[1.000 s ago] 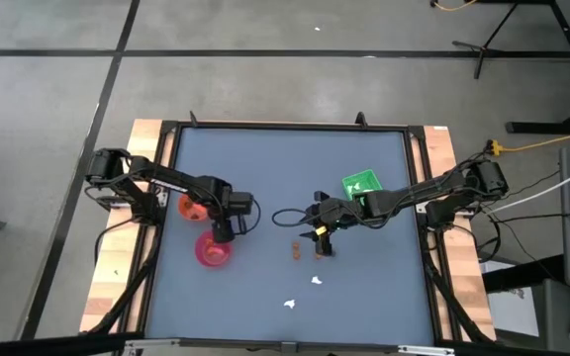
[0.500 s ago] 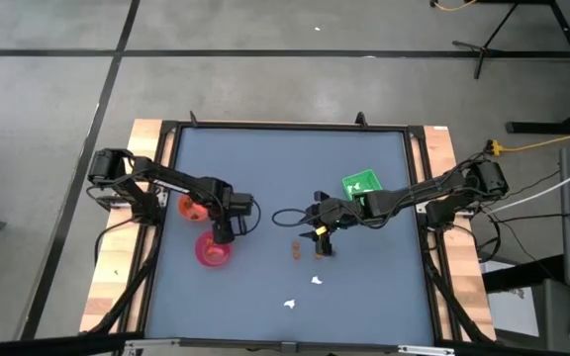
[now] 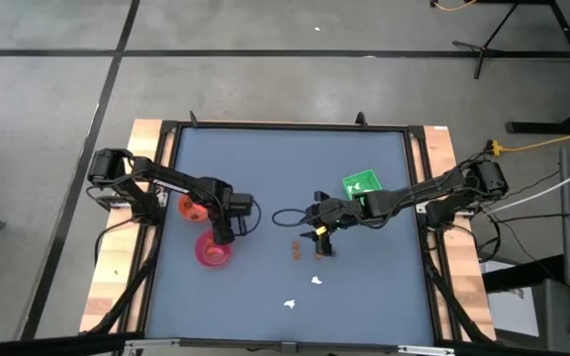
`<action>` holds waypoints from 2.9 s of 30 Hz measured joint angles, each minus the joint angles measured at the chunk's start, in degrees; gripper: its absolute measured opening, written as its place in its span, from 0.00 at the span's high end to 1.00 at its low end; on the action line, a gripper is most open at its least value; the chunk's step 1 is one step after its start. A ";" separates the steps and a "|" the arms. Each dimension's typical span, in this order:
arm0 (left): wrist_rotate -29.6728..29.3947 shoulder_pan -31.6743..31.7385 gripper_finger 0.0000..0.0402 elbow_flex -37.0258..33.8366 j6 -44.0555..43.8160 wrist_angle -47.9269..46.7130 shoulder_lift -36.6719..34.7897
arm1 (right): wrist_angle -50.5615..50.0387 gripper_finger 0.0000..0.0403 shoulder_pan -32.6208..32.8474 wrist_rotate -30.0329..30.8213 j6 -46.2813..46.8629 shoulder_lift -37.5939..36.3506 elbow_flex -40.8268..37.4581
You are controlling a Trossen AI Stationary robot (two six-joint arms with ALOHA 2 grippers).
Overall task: Sort Halloween decoration
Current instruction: Put the black skull toy into the orange bowl
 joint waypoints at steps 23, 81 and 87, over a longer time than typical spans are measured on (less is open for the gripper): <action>-0.43 0.00 0.82 0.54 0.00 -0.28 0.13 | 0.00 0.51 0.01 0.00 -0.01 0.00 0.00; -8.39 0.20 0.82 13.97 1.38 -33.61 -0.15 | 0.00 0.51 0.00 0.01 -0.01 0.00 0.00; -9.87 0.20 0.78 11.99 1.36 -33.58 -0.15 | 0.00 0.51 0.00 0.00 -0.01 0.00 0.00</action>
